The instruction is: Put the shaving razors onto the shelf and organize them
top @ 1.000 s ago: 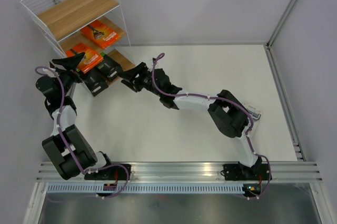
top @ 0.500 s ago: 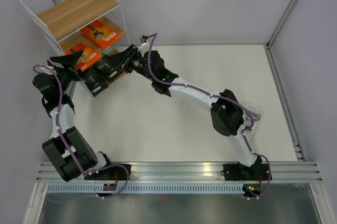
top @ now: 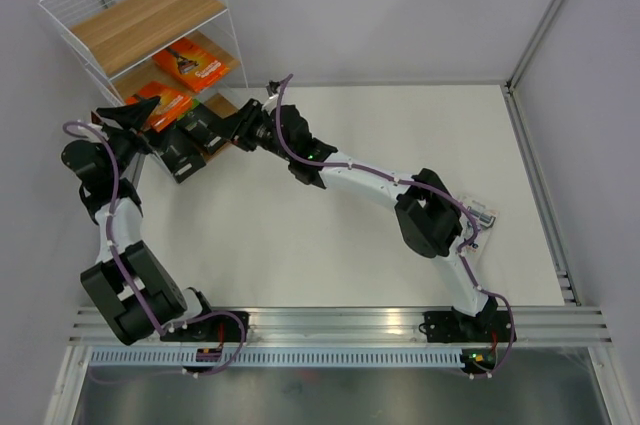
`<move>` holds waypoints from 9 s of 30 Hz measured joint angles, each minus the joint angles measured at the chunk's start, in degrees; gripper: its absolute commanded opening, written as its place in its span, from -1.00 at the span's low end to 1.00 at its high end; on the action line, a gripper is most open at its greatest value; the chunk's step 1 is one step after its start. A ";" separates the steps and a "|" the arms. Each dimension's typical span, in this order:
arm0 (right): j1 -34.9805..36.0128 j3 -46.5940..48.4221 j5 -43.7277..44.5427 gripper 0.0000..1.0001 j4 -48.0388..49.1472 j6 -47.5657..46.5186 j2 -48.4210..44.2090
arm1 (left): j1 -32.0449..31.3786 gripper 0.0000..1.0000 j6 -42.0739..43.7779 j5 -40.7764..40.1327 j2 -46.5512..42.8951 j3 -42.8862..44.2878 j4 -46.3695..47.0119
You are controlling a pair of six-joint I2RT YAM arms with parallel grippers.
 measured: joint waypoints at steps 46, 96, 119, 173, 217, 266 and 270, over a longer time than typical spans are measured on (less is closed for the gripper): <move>-0.39 -0.61 -2.49 -0.42 0.61 -1.18 1.20 | 1.79 0.47 25.94 -3.67 -4.31 11.43 -34.49; 3.39 40.68 3.50 -0.99 -4.68 -12.41 27.96 | 2.23 0.65 35.56 0.55 -0.37 12.50 -36.24; 4.39 40.65 5.66 -0.99 -4.22 -17.57 29.33 | 2.14 0.62 42.47 1.36 -4.20 11.85 -45.29; -9.46 -31.45 0.35 -0.99 -5.18 -32.09 -21.51 | -30.51 0.11 115.62 -42.66 6.62 42.62 -76.11; -10.27 -30.10 -4.20 -0.99 -4.61 -28.81 -16.74 | -31.89 -0.95 130.46 -55.56 7.91 38.88 -77.09; -10.32 -28.85 -6.27 -0.99 -2.54 -26.21 -13.49 | -33.20 -0.44 134.99 -51.36 -1.60 30.29 -68.11; -11.47 -29.77 -6.45 -0.94 -4.96 -27.17 -15.32 | -35.82 0.28 125.79 -42.82 -2.47 33.27 -69.92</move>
